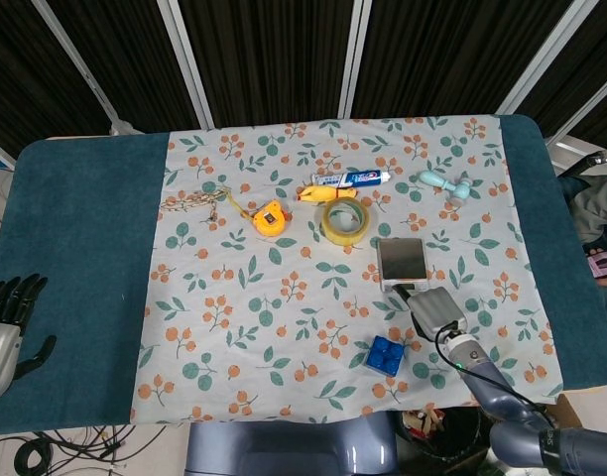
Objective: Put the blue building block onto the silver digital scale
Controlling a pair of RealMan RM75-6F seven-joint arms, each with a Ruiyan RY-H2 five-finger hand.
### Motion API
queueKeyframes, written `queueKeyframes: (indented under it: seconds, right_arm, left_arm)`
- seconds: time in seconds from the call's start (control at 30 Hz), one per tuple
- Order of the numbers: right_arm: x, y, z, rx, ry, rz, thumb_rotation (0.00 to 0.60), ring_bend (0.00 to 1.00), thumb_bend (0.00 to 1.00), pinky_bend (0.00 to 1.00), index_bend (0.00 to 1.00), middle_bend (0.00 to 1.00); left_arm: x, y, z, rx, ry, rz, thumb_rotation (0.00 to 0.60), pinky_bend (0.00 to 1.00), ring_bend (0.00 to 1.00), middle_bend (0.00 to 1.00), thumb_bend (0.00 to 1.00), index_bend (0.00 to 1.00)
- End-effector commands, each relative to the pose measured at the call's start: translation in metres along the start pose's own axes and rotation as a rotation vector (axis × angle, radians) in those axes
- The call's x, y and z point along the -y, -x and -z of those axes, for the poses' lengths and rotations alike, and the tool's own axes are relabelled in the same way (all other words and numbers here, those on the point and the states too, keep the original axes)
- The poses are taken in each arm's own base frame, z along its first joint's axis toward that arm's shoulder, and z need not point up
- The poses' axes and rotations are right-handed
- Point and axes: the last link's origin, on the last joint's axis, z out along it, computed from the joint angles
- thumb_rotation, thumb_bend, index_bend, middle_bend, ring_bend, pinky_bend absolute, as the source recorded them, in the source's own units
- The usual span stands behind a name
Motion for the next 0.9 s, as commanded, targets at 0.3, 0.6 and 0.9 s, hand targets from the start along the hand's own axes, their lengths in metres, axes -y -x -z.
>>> queueKeyframes:
  seconds: [0.3, 0.6, 0.9]
  right_arm:
    - [0.008, 0.001, -0.007, -0.015, -0.018, -0.009, 0.600, 0.80, 0.84, 0.68, 0.13, 0.78]
    - [0.009, -0.001, -0.012, -0.013, -0.015, -0.010, 0.600, 0.80, 0.84, 0.68, 0.13, 0.78]
    - [0.009, 0.003, -0.013, 0.008, -0.013, -0.006, 0.600, 0.80, 0.84, 0.68, 0.13, 0.78]
  left_arm:
    - [0.000, 0.000, 0.000, 0.000, 0.000, -0.001, 0.600, 0.09, 0.05, 0.08, 0.31, 0.05]
    - [0.000, 0.000, 0.000, 0.001, 0.000, -0.001, 0.600, 0.09, 0.05, 0.08, 0.31, 0.05]
    - [0.000, 0.000, 0.000, 0.000, 0.000, -0.001, 0.600, 0.09, 0.05, 0.08, 0.31, 0.05]
